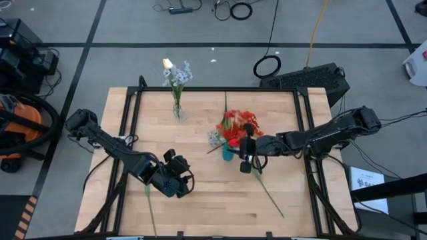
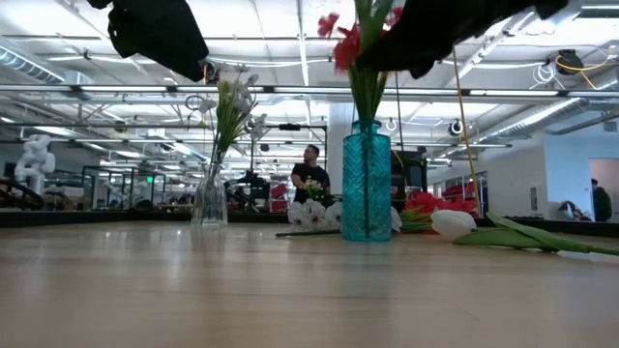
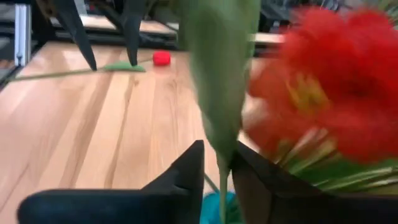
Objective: Sort flowers into vase by color
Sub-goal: Put the right red tulip into the blue vase, then put the white tulip into the transparent vase
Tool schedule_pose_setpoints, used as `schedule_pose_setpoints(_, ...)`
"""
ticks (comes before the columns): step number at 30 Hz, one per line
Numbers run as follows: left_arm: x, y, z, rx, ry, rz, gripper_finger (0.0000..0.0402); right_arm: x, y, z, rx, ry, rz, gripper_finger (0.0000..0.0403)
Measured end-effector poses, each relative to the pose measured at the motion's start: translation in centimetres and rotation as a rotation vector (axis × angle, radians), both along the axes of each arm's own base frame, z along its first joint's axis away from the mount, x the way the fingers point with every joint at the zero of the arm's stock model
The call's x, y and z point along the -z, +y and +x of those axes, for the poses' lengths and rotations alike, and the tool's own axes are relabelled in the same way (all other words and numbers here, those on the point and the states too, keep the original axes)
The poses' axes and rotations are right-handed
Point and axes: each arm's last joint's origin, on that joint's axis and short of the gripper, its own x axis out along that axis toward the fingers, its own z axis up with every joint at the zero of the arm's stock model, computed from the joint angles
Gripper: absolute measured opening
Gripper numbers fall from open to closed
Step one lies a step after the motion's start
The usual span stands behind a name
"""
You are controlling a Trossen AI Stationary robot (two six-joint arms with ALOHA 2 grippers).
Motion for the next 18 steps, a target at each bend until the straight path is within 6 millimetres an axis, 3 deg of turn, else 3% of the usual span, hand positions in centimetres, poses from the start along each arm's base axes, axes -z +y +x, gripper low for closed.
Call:
schedule_pose_setpoints(7,0.0,0.0,0.0,-0.005,-0.008,0.019,0.0200,-4.4,0.3,-0.2,0.006,0.128,0.002,0.0102)
schedule_pose_setpoints(12,0.0,0.1,0.0,-0.008,-0.007,0.026,0.0200,-7.1,0.3,-1.6,0.034,0.311,0.014,0.0105)
schedule_pose_setpoints(15,0.0,0.1,0.0,-0.009,-0.009,0.024,0.0200,-8.0,0.4,-2.7,0.079,0.421,0.082,0.0105)
schedule_pose_setpoints(18,-0.1,0.1,0.0,-0.014,-0.015,0.017,0.0200,-7.5,0.4,-3.6,0.133,0.525,0.207,0.0105)
